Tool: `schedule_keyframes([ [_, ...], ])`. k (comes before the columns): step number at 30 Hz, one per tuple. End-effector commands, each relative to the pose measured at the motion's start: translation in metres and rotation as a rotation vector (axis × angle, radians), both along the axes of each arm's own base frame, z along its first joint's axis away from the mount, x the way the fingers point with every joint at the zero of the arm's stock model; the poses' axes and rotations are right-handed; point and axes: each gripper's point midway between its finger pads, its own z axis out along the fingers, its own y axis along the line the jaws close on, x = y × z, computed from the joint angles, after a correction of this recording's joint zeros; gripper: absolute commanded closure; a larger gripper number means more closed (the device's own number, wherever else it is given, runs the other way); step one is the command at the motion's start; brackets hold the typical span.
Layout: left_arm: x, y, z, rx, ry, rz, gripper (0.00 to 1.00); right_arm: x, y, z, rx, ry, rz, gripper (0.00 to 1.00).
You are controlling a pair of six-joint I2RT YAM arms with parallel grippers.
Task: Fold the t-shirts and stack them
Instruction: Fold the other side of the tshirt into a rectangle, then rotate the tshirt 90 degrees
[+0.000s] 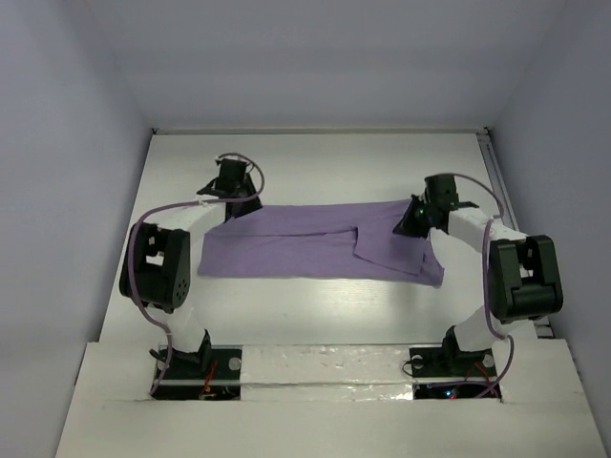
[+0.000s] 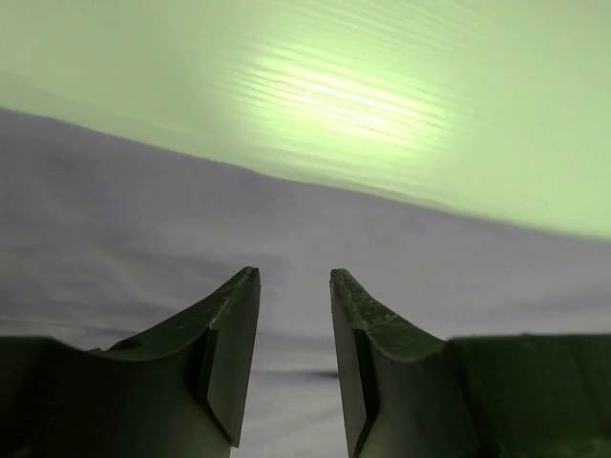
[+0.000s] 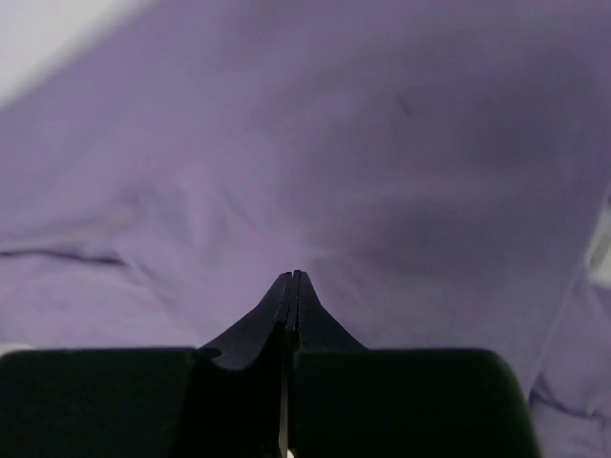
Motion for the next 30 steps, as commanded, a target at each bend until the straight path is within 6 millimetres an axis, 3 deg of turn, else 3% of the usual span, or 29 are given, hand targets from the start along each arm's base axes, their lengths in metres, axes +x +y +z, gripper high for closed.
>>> schedule_keyframes([
  [1,0.0,0.036,-0.026,-0.021,0.062,0.091,0.68,-0.03,0.004,-0.028,0.051,0.087,-0.035,1.0],
  [6,-0.022,0.08,-0.054,-0.093,0.128,0.22,0.69,-0.064,-0.012,-0.051,-0.015,0.194,-0.114,1.0],
  [8,-0.038,0.102,-0.074,-0.111,0.18,0.29,0.69,-0.068,-0.017,-0.052,-0.036,0.203,-0.132,1.0],
  [11,-0.054,0.112,-0.087,-0.139,0.226,0.32,0.69,-0.062,-0.017,-0.043,-0.038,0.18,-0.125,1.0],
  [13,-0.053,0.116,-0.08,-0.141,0.205,0.325,0.69,-0.056,-0.014,-0.03,-0.031,0.156,-0.097,1.0],
  [15,-0.047,0.114,-0.064,-0.153,0.158,0.314,0.69,-0.043,-0.01,-0.008,-0.025,0.104,-0.06,1.0],
  [18,-0.038,0.111,-0.034,-0.18,0.086,0.294,0.69,-0.026,-0.008,0.004,-0.026,0.079,-0.042,0.99],
  [20,-0.033,0.107,-0.015,-0.18,0.039,0.274,0.69,-0.014,-0.007,0.001,-0.023,0.068,-0.044,0.99],
  [23,-0.03,0.091,0.018,-0.164,-0.04,0.2,0.7,0.006,-0.007,-0.017,-0.026,0.075,-0.067,1.0],
  [24,-0.029,0.088,0.029,-0.153,-0.069,0.185,0.71,0.008,-0.007,-0.038,-0.03,0.126,-0.068,1.0],
  [25,-0.028,0.083,0.036,-0.148,-0.086,0.168,0.72,0.021,-0.005,-0.038,-0.025,0.119,-0.066,1.0],
  [27,-0.029,0.063,0.056,-0.156,-0.136,0.103,0.79,0.04,0.0,-0.054,-0.008,0.144,-0.063,1.0],
  [28,-0.031,0.055,0.061,-0.158,-0.145,0.082,0.83,0.039,0.003,-0.064,0.005,0.167,-0.06,1.0],
  [30,-0.04,0.032,0.078,-0.157,-0.174,0.033,0.93,0.073,0.024,-0.054,0.04,0.11,-0.038,1.0],
])
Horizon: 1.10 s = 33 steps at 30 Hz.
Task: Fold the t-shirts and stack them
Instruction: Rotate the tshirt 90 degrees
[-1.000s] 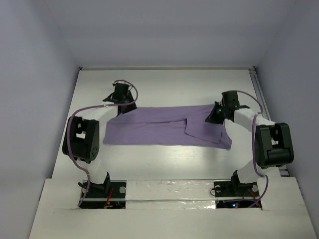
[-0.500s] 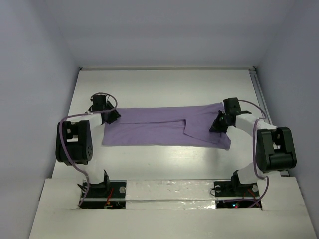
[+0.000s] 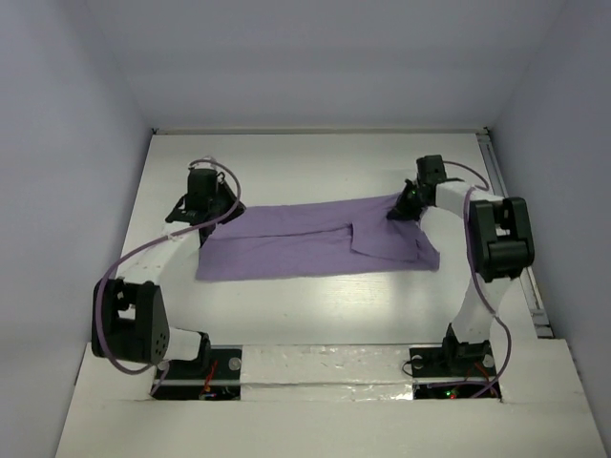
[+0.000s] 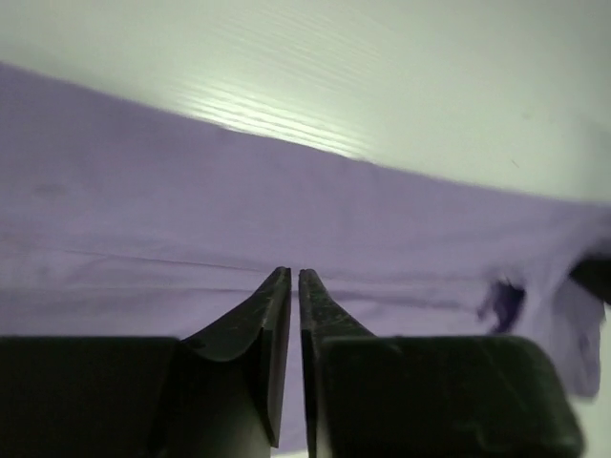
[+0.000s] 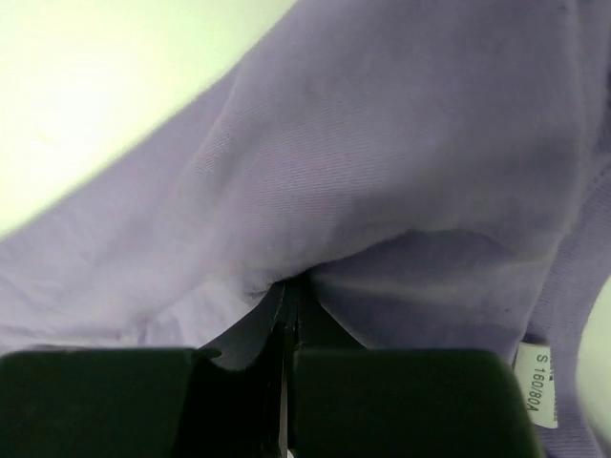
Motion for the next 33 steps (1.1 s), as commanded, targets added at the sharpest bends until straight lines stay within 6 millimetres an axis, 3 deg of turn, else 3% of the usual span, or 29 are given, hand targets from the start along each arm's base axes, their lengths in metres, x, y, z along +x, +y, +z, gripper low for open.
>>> schedule_keyframes([
  [1,-0.008,-0.028,0.042,0.018,-0.094,-0.073,0.95,0.047,0.033,-0.003,0.038,-0.073,0.037,1.0],
  [2,-0.012,-0.034,0.047,0.02,-0.102,-0.078,0.97,0.06,0.044,-0.021,0.05,-0.058,0.05,1.0],
  [3,-0.02,-0.044,0.055,0.012,-0.121,-0.085,0.97,0.103,0.061,0.008,0.084,-0.154,0.047,1.0],
  [4,-0.024,-0.047,0.057,0.002,-0.125,-0.092,0.98,0.121,0.088,0.016,0.117,-0.184,0.079,1.0],
  [5,-0.03,-0.051,0.053,-0.003,-0.116,-0.1,0.98,0.131,0.103,-0.02,0.131,-0.119,0.089,1.0],
  [6,-0.037,-0.054,0.054,-0.009,-0.113,-0.105,0.98,0.189,0.13,0.046,0.194,-0.293,0.099,1.0],
  [7,-0.041,-0.051,0.052,-0.005,-0.1,-0.098,0.98,0.205,0.156,0.063,0.243,-0.334,0.134,1.0],
  [8,-0.047,-0.052,0.05,0.003,-0.088,-0.101,0.98,0.215,0.17,0.027,0.267,-0.285,0.139,0.99],
  [9,-0.053,-0.048,0.047,0.018,-0.064,-0.098,0.98,0.234,0.181,0.059,0.346,-0.354,0.119,0.95],
  [10,-0.055,-0.04,0.053,0.04,-0.085,-0.076,0.98,0.244,0.2,0.134,0.449,-0.512,0.169,0.87],
  [11,-0.057,-0.037,0.056,0.055,-0.093,-0.075,0.97,0.249,0.207,0.157,0.507,-0.586,0.187,0.73],
  [12,-0.059,-0.035,0.062,0.06,-0.109,-0.072,0.97,0.239,0.208,0.216,0.556,-0.667,0.214,0.64],
  [13,-0.059,-0.034,0.066,0.066,-0.118,-0.074,0.97,0.226,0.209,0.178,0.548,-0.573,0.23,0.54],
  [14,-0.057,-0.034,0.074,0.068,-0.137,-0.078,0.96,0.216,0.213,0.199,0.546,-0.642,0.264,0.36],
  [15,-0.056,-0.036,0.077,0.068,-0.14,-0.084,0.96,0.204,0.206,0.208,0.499,-0.678,0.296,0.3],
  [16,-0.054,-0.037,0.08,0.069,-0.145,-0.092,0.96,0.18,0.196,0.264,0.475,-0.771,0.31,0.24],
  [17,-0.052,-0.038,0.085,0.065,-0.158,-0.096,0.95,0.161,0.187,0.225,0.433,-0.68,0.303,0.21],
  [18,-0.05,-0.04,0.087,0.066,-0.168,-0.109,0.95,0.146,0.18,0.226,0.398,-0.689,0.316,0.21],
  [19,-0.049,-0.041,0.089,0.067,-0.173,-0.111,0.95,0.117,0.177,0.261,0.397,-0.734,0.326,0.21],
  [20,-0.046,-0.041,0.095,0.069,-0.19,-0.114,0.95,0.092,0.173,0.216,0.379,-0.648,0.318,0.42],
  [22,-0.041,-0.041,0.099,0.087,-0.202,-0.121,0.96,0.045,0.185,0.19,0.361,-0.569,0.36,0.98],
  [23,-0.037,-0.043,0.108,0.086,-0.22,-0.124,1.0,0.018,0.189,0.19,0.361,-0.554,0.382,1.0],
  [24,-0.034,-0.044,0.108,0.095,-0.217,-0.133,1.0,-0.024,0.202,0.139,0.342,-0.428,0.402,1.0],
  [26,-0.029,-0.046,0.119,0.09,-0.237,-0.139,1.0,-0.06,0.213,0.116,0.357,-0.378,0.41,1.0],
  [27,-0.028,-0.048,0.122,0.085,-0.243,-0.14,1.0,-0.083,0.213,0.091,0.353,-0.311,0.405,0.93],
  [28,-0.025,-0.047,0.126,0.076,-0.248,-0.136,1.0,-0.1,0.225,0.082,0.37,-0.268,0.403,0.83],
  [29,-0.023,-0.048,0.131,0.069,-0.259,-0.135,1.0,-0.106,0.232,0.078,0.377,-0.264,0.409,0.55],
  [30,-0.021,-0.048,0.133,0.069,-0.266,-0.135,1.0,-0.113,0.237,0.063,0.37,-0.223,0.403,0.45],
  [33,-0.023,-0.055,0.137,0.046,-0.265,-0.168,1.0,-0.126,0.263,0.042,0.379,-0.155,0.458,0.36],
])
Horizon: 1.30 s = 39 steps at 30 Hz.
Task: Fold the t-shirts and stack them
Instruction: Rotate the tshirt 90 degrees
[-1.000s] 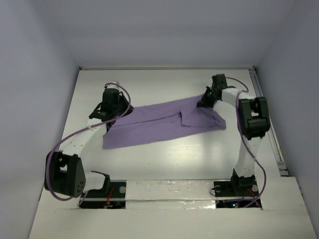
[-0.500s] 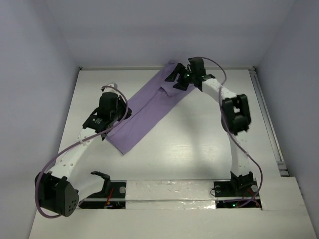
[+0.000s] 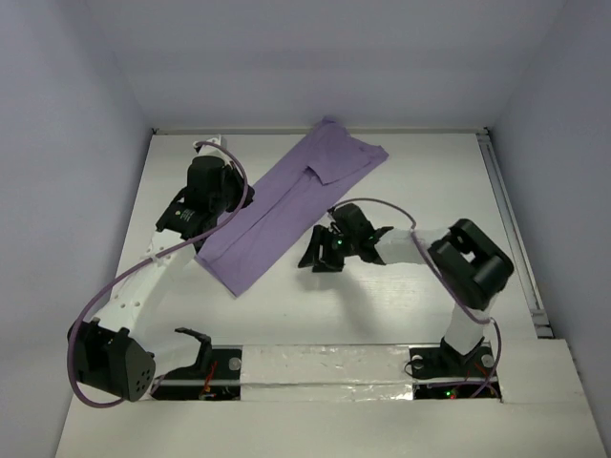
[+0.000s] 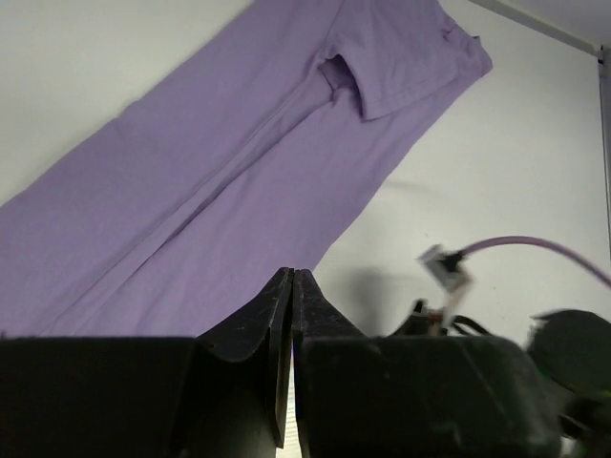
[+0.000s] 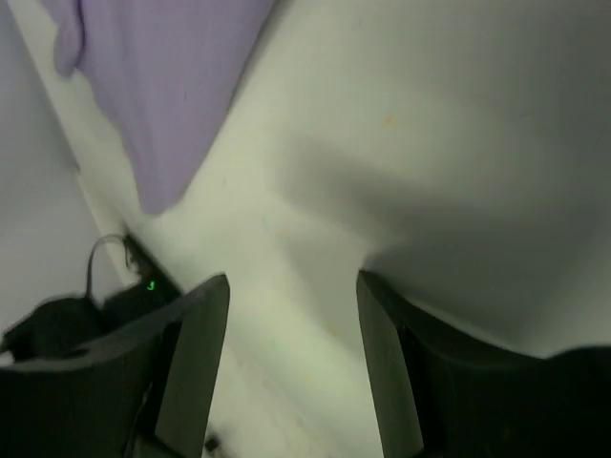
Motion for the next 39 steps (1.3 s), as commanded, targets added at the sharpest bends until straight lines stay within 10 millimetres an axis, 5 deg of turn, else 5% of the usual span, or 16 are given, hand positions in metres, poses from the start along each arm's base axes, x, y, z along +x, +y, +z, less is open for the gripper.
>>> schedule_keyframes([
  [1,0.006,-0.006,0.023,-0.019,-0.056,-0.034,1.0,0.015,0.021,-0.013,0.018,0.019,-0.054,0.36],
  [7,-0.005,-0.001,0.017,-0.02,-0.045,-0.042,1.0,0.031,0.051,-0.061,0.0,0.113,-0.112,0.42],
  [10,-0.011,-0.001,0.013,-0.018,-0.033,-0.048,1.0,0.048,0.064,-0.064,0.004,0.128,-0.148,0.52],
  [15,-0.014,0.001,0.004,-0.004,-0.008,-0.051,1.0,0.051,0.063,-0.072,-0.05,0.143,-0.15,0.99],
  [17,-0.014,-0.001,-0.001,-0.001,0.002,-0.061,1.0,0.053,0.034,-0.073,-0.083,0.15,-0.184,1.0],
  [18,-0.014,-0.001,-0.004,0.002,0.011,-0.065,1.0,0.054,0.021,-0.053,-0.067,0.121,-0.199,1.0],
  [19,-0.013,-0.004,-0.007,-0.002,0.018,-0.079,1.0,0.034,-0.013,-0.072,-0.135,0.148,-0.208,1.0],
  [22,-0.012,-0.011,-0.021,-0.014,0.049,-0.11,0.94,0.022,-0.085,-0.057,-0.177,0.137,-0.256,1.0],
  [23,-0.012,-0.013,-0.026,-0.016,0.063,-0.117,0.9,-0.011,-0.116,-0.073,-0.256,0.234,-0.252,1.0],
  [24,-0.013,-0.016,-0.037,-0.018,0.092,-0.129,0.87,-0.016,-0.133,-0.071,-0.273,0.245,-0.251,1.0],
  [27,-0.02,-0.025,-0.06,-0.007,0.153,-0.166,0.73,-0.058,-0.161,-0.062,-0.388,0.288,-0.151,1.0],
  [33,-0.032,-0.038,-0.112,0.051,0.294,-0.2,0.64,-0.094,-0.193,-0.034,-0.425,0.285,-0.211,1.0],
  [35,-0.036,-0.04,-0.122,0.061,0.325,-0.205,0.64,-0.098,-0.207,-0.029,-0.472,0.271,-0.246,0.87],
  [36,-0.039,-0.039,-0.127,0.066,0.343,-0.204,0.64,-0.097,-0.209,-0.02,-0.468,0.238,-0.254,0.53],
  [37,-0.046,-0.04,-0.135,0.078,0.375,-0.217,0.64,-0.093,-0.209,-0.012,-0.469,0.216,-0.258,0.39],
  [39,-0.063,-0.034,-0.15,0.097,0.433,-0.223,0.61,-0.096,-0.205,0.004,-0.431,0.199,-0.24,0.27],
])
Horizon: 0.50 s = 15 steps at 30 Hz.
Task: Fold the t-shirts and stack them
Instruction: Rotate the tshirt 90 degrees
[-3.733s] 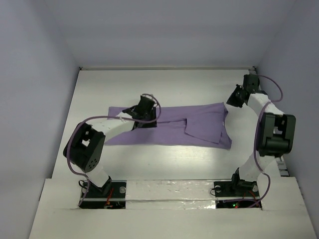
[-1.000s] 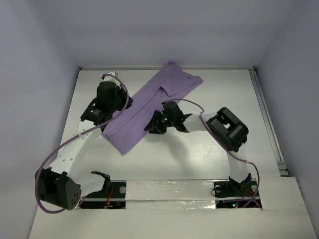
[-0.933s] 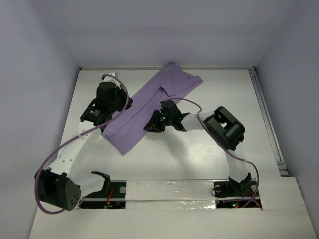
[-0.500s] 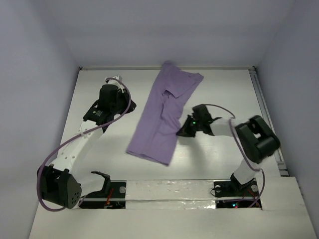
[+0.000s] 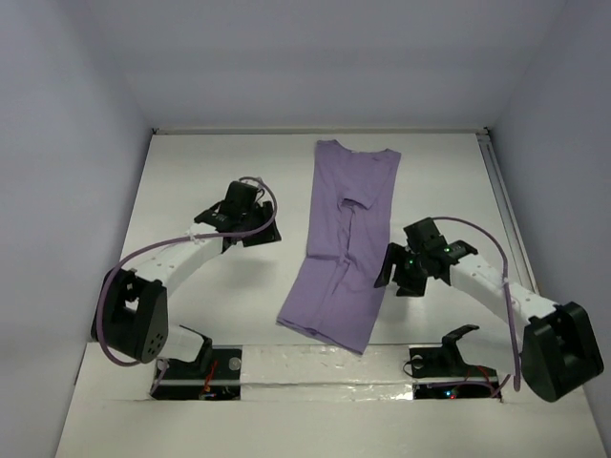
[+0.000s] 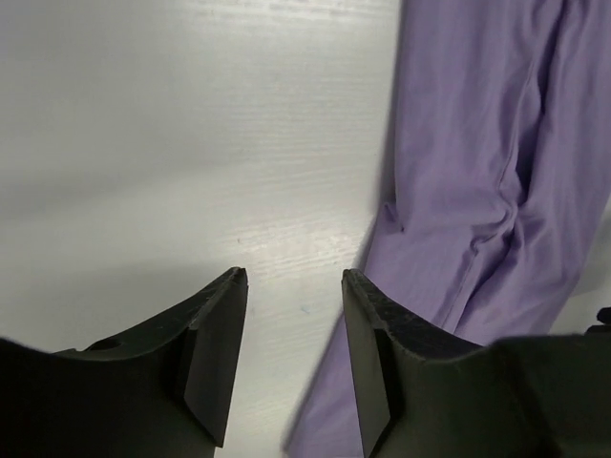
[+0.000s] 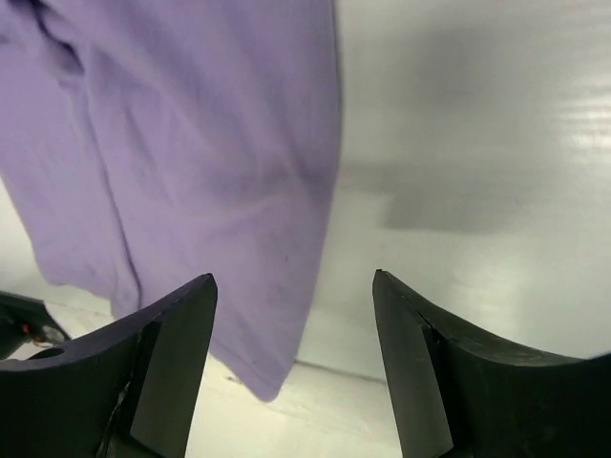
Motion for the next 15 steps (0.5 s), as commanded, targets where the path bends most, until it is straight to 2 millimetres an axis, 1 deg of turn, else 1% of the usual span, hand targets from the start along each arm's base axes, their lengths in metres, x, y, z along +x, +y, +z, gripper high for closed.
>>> schedule_keyframes([
  [1,-0.034,0.007,-0.018,0.019,0.097,-0.04,0.58,-0.009,-0.008,0.023,-0.019,-0.006,0.005,0.27],
  [2,-0.047,0.005,-0.023,0.013,0.132,-0.064,0.55,-0.018,-0.001,0.026,0.033,0.016,0.018,0.27],
  [3,-0.07,0.006,-0.033,-0.005,0.206,-0.088,0.54,-0.024,0.002,0.028,0.067,0.021,0.019,0.27],
  [4,-0.082,0.007,-0.038,-0.013,0.244,-0.096,0.53,-0.034,0.009,0.035,0.135,0.025,0.016,0.27],
  [5,-0.096,0.006,-0.043,-0.021,0.279,-0.114,0.52,-0.048,0.006,0.024,0.146,0.067,0.006,0.27],
  [6,-0.11,0.01,-0.052,-0.017,0.324,-0.113,0.52,-0.059,0.01,0.023,0.169,0.081,0.018,0.27],
  [7,-0.121,0.01,-0.052,-0.021,0.347,-0.127,0.52,-0.068,0.015,0.024,0.207,0.109,0.0,0.28],
  [8,-0.126,0.011,-0.053,-0.023,0.359,-0.127,0.51,-0.078,0.022,0.029,0.262,0.113,0.018,0.3],
  [9,-0.135,0.011,-0.056,-0.023,0.377,-0.137,0.49,-0.089,0.023,0.021,0.27,0.147,0.018,0.31],
  [10,-0.143,0.007,-0.056,-0.045,0.398,-0.157,0.49,-0.1,0.029,0.02,0.284,0.178,0.031,0.32],
  [11,-0.147,0.006,-0.058,-0.055,0.419,-0.161,0.49,-0.107,0.031,0.018,0.284,0.196,0.042,0.34],
  [12,-0.157,0.003,-0.063,-0.052,0.443,-0.19,0.49,-0.112,0.034,0.013,0.288,0.211,0.051,0.38],
  [13,-0.161,0.001,-0.067,-0.055,0.462,-0.205,0.49,-0.12,0.04,0.012,0.295,0.233,0.073,0.38],
  [14,-0.163,0.002,-0.07,-0.048,0.473,-0.208,0.48,-0.123,0.043,0.01,0.3,0.247,0.084,0.38],
  [15,-0.167,0.001,-0.074,-0.042,0.486,-0.219,0.48,-0.123,0.047,0.008,0.299,0.253,0.092,0.41],
])
